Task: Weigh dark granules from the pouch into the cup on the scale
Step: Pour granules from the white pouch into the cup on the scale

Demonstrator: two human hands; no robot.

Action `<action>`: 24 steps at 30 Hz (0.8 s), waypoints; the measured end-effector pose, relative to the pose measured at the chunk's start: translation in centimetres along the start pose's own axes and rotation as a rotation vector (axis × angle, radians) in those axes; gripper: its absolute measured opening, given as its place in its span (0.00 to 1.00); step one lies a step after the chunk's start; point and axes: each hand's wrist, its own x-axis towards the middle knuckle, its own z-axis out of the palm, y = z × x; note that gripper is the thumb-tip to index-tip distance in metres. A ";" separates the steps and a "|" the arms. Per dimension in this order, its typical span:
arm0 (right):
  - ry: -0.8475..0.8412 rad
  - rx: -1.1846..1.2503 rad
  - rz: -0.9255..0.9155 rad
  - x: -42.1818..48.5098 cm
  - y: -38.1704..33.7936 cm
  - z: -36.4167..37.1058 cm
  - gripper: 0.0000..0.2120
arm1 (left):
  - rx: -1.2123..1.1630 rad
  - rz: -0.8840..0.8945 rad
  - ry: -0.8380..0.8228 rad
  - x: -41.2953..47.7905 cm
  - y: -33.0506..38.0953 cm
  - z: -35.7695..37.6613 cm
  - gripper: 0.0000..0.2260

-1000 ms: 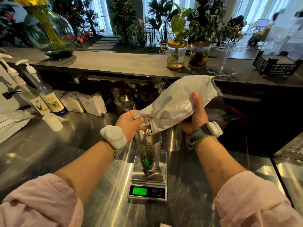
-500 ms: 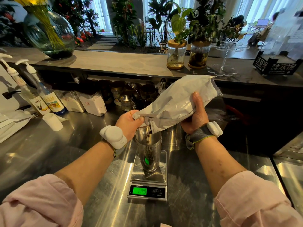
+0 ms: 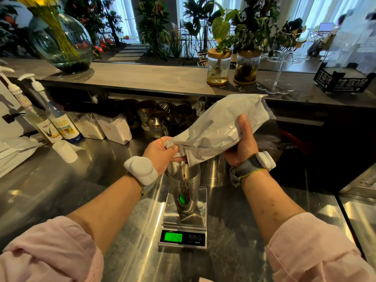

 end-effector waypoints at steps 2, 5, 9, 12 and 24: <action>0.002 0.005 -0.001 0.0 0.1 0.0 0.54 | -0.003 0.001 0.003 0.0 0.0 0.1 0.12; 0.006 0.006 0.004 0.0 0.0 0.0 0.54 | -0.015 0.002 0.004 0.0 0.0 0.1 0.12; 0.007 0.013 0.024 -0.1 0.1 0.0 0.53 | -0.026 0.008 0.006 -0.1 0.2 0.2 0.11; -0.004 0.031 0.014 -0.1 0.1 -0.1 0.52 | -0.054 0.009 0.007 -0.1 0.4 0.3 0.10; -0.023 0.061 0.023 -0.2 0.1 0.0 0.52 | -0.044 0.011 0.008 0.0 0.5 0.4 0.11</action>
